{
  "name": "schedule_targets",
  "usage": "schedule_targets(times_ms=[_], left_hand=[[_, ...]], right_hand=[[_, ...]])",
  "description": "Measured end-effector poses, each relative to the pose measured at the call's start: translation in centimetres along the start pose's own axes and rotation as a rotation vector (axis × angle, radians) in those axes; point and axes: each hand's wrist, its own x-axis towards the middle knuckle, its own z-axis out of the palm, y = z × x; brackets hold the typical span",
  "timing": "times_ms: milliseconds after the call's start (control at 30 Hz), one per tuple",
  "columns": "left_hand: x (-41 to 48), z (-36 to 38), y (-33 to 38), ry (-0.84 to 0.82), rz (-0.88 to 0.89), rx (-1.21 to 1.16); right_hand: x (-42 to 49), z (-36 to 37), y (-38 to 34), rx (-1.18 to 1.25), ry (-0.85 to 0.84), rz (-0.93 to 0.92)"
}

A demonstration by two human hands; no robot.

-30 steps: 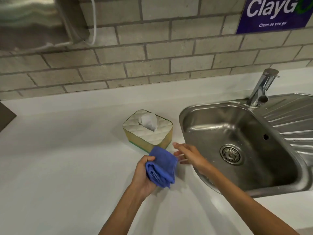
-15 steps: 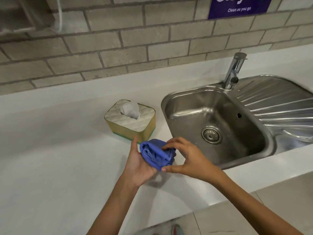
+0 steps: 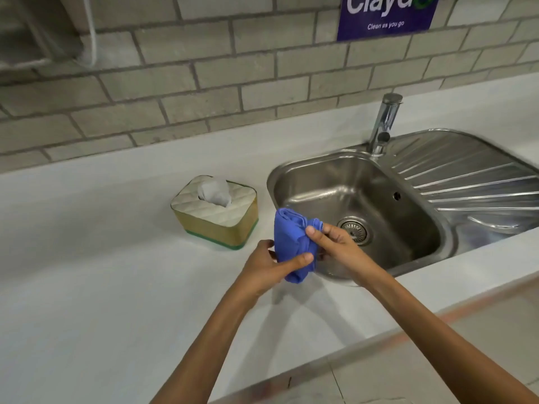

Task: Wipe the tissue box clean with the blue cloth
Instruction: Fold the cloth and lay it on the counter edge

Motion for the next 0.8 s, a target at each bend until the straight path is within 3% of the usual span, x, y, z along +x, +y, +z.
schedule_targets(times_ms=[200,400,567,800], left_hand=[[1.4,2.8,0.0,0.056,0.217,0.082],[1.6,3.8,-0.6,-0.007,0.073,-0.157],[0.6,8.0,-0.8,-0.104,0.123,-0.185],[0.2,10.4,-1.7,-0.183,0.090,-0.229]], right_hand=[[0.5,-2.2,0.1,-0.025,0.027,0.108],[-0.8,-7.0,1.1,0.018,0.127,0.253],[-2.2,-9.2,2.1,-0.123,-0.048,0.259],[-3.7,-10.2,0.5,-0.337,-0.166,0.179]])
